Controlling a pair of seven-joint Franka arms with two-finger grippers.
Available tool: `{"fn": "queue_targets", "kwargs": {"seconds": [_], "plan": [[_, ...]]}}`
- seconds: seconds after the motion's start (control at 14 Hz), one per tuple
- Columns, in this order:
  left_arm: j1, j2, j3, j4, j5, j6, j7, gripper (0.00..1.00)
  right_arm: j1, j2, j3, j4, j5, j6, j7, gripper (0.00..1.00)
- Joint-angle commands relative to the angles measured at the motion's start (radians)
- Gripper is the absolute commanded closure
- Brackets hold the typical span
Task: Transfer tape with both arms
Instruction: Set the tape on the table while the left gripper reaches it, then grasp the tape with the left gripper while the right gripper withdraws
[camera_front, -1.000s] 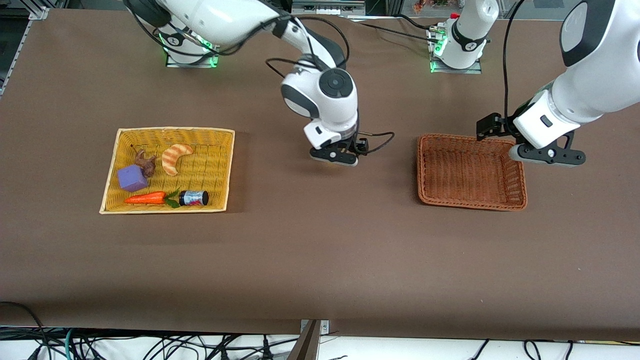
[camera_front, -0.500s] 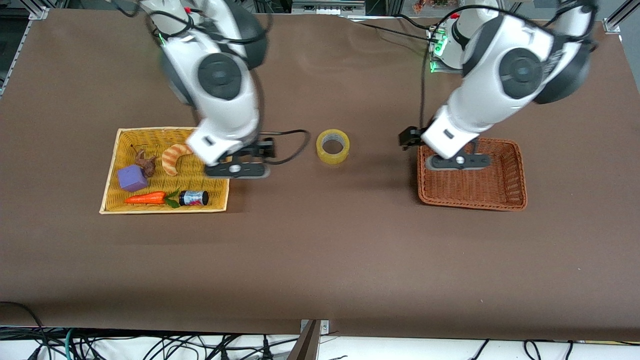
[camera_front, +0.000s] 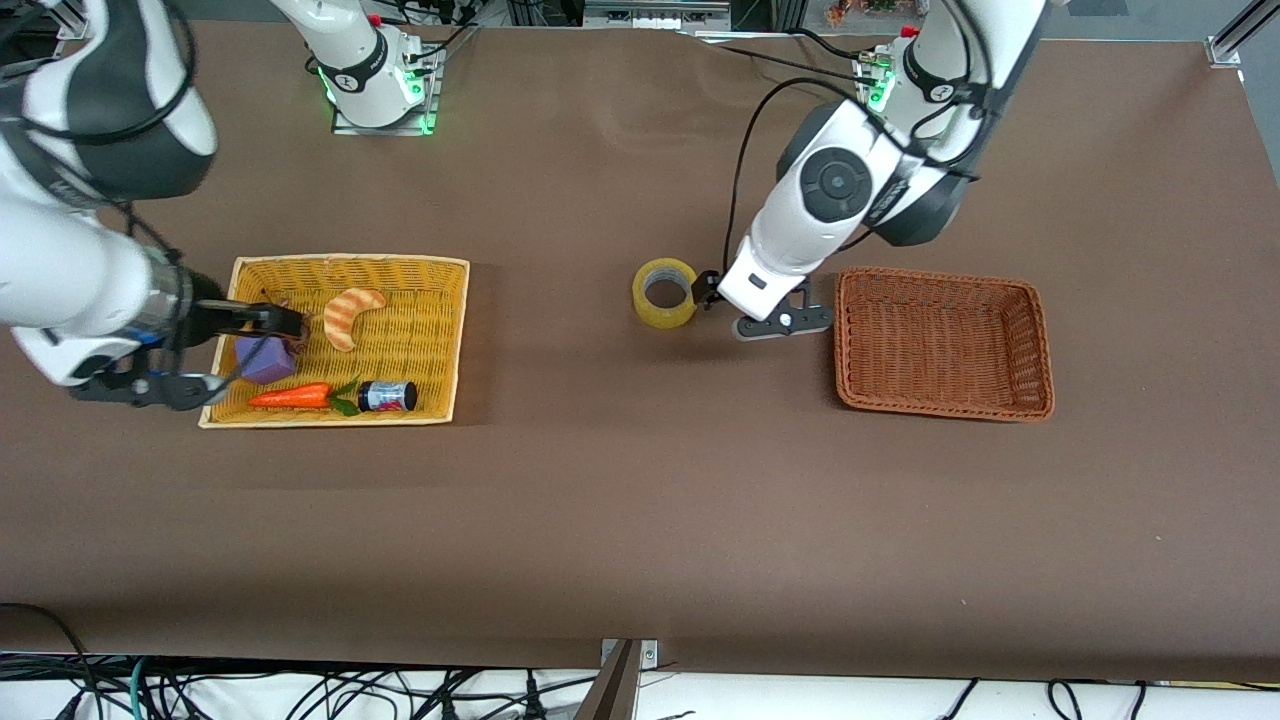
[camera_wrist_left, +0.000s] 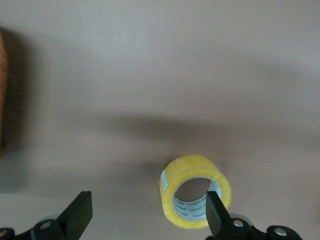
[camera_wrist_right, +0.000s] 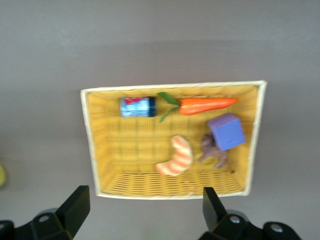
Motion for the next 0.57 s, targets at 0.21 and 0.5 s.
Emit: {"fn": "queue_targets", "kwargs": {"seconds": [0.21, 0.5], "plan": [[-0.037, 0.075, -0.032, -0.116, -0.006, 0.178, -0.032, 0.00, -0.010, -0.225, -0.111, -0.152, 0.032, -0.006, -0.148, 0.00], [-0.078, 0.120, -0.032, -0.122, -0.008, 0.222, -0.041, 0.00, -0.015, -0.363, -0.180, -0.293, 0.034, 0.100, -0.158, 0.00]]}}
